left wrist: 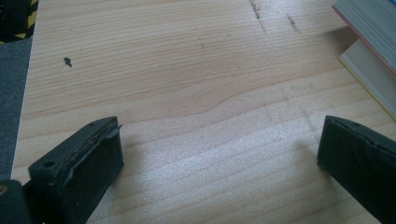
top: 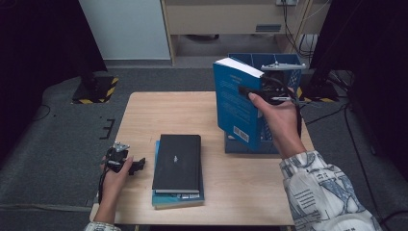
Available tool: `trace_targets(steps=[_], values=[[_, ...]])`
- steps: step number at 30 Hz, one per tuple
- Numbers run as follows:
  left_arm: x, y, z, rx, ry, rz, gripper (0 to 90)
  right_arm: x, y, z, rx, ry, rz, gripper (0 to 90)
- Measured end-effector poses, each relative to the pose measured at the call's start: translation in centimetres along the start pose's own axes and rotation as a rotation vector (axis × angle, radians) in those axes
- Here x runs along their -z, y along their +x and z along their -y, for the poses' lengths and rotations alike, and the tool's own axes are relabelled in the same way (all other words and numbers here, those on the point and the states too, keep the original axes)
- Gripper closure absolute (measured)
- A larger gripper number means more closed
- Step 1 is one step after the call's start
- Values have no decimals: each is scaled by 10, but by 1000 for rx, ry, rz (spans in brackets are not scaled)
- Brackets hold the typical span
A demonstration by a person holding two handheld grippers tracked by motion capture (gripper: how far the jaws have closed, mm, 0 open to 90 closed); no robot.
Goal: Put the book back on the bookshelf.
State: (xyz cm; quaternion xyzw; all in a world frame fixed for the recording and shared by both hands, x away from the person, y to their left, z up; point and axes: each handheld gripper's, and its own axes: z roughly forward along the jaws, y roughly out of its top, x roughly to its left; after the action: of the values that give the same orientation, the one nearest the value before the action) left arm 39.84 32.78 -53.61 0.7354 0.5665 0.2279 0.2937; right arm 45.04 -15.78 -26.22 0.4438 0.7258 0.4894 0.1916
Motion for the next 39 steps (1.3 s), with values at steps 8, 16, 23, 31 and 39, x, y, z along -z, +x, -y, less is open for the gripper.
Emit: trace_targets(steps=[8,16,23,31,39], values=[[0,0,1,-2,-6,1,0,12,-17,5,-31,-2,49,613],[0,0,0,1,-2,1,0,6,-28,9,-60,-5,106,613],[0,0,0,-1,1,1,0,-10,-34,8,-94,-30,150,613],[0,0,0,-4,3,3,0,-27,-37,6,-125,-46,202,613],[0,-1,-1,-8,4,6,0,-37,-34,5,-122,-59,236,613]])
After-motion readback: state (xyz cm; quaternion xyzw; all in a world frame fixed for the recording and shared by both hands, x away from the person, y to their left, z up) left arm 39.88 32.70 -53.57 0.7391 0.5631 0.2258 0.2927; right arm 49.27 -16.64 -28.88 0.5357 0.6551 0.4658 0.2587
